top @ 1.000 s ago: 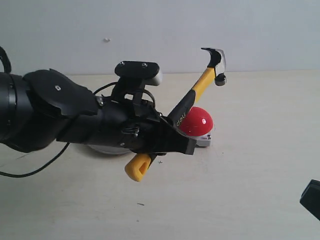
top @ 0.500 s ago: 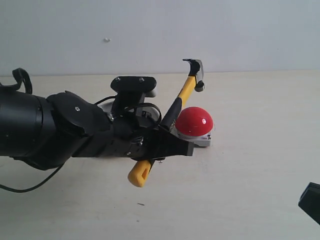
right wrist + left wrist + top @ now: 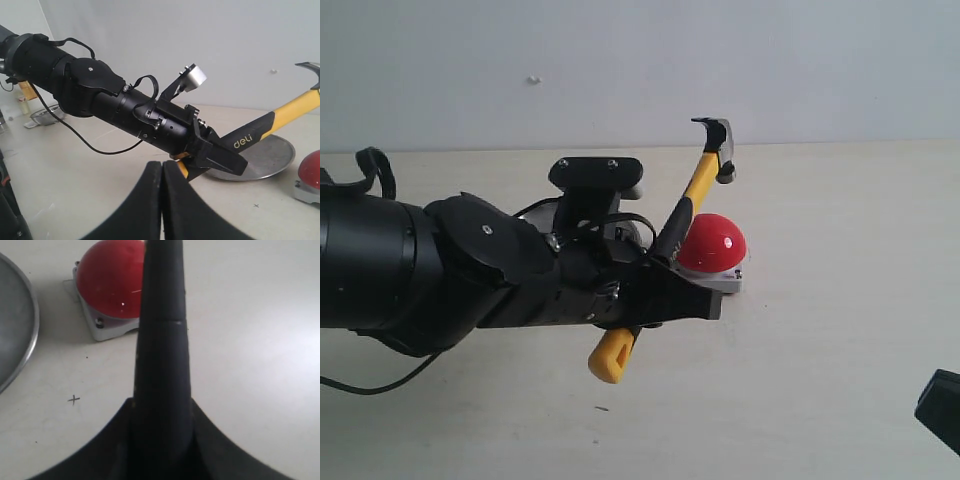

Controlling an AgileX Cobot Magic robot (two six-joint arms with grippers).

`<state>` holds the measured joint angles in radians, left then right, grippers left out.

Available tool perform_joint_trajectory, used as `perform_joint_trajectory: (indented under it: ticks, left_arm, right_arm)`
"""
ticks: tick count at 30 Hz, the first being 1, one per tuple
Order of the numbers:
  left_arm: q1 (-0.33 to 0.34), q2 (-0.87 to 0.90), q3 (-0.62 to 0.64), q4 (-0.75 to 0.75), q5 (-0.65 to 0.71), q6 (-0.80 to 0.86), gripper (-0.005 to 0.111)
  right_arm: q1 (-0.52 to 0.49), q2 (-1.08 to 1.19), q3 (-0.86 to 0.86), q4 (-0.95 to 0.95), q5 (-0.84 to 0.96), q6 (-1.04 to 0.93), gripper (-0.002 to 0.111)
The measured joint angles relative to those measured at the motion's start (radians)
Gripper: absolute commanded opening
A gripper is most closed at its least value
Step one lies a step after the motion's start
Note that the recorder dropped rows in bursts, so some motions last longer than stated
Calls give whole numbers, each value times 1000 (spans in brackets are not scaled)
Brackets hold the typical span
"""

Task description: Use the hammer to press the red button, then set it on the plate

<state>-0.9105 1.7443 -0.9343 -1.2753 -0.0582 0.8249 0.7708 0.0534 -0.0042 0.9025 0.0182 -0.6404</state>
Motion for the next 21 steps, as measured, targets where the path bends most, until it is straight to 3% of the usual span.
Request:
perform_joint_trajectory:
  ticks: [21]
  left_arm:
    - [-8,-17,0,-6,58,98,0]
  right_arm:
    - [0,0,0,0,2,0,0]
